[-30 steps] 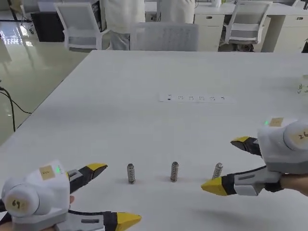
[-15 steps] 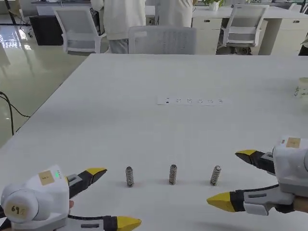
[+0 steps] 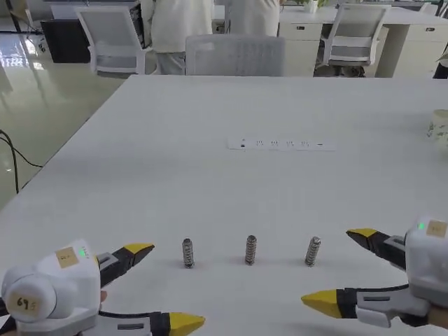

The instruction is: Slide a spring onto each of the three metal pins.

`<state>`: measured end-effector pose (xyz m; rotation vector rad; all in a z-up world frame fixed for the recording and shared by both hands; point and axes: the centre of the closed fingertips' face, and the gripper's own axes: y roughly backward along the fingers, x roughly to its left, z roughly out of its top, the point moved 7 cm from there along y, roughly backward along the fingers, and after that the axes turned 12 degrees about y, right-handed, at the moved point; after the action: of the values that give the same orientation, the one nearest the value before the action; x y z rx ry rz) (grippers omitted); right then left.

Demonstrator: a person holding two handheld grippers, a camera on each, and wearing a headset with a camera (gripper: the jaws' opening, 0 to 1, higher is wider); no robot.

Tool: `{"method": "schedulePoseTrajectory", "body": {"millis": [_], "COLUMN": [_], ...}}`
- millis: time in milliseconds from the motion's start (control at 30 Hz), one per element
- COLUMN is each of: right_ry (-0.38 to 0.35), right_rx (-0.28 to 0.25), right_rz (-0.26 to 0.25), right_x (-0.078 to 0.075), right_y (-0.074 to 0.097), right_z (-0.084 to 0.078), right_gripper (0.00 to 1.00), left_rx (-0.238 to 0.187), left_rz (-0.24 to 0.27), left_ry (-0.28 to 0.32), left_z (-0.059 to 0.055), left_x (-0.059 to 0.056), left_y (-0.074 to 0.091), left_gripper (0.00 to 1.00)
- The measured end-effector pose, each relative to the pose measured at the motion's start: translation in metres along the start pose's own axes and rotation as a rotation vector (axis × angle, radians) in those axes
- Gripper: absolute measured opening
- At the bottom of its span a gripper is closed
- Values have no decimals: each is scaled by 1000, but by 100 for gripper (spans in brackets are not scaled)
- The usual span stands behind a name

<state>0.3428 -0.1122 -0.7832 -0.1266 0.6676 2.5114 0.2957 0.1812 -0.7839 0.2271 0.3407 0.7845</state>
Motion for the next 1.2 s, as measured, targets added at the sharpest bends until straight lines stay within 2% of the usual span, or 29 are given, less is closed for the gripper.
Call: {"method": "schedulePoseTrajectory", "body": {"millis": [333, 667, 1200], "right_ry": [-4, -14, -18], "right_rx": [-17, -13, -15], "right_rz": [-11, -17, -18], "right_x": [0, 1, 0], "right_y": [-1, 0, -1], "right_z": [4, 5, 7], "right_gripper": [92, 93, 93], "left_rx": [-5, -2, -2], "left_rz": [11, 9, 8], "left_ry": [18, 26, 24], "left_z": [-4, -8, -7], "left_x": [4, 4, 5], "left_y": [0, -1, -1], "left_gripper": [83, 83, 83]}}
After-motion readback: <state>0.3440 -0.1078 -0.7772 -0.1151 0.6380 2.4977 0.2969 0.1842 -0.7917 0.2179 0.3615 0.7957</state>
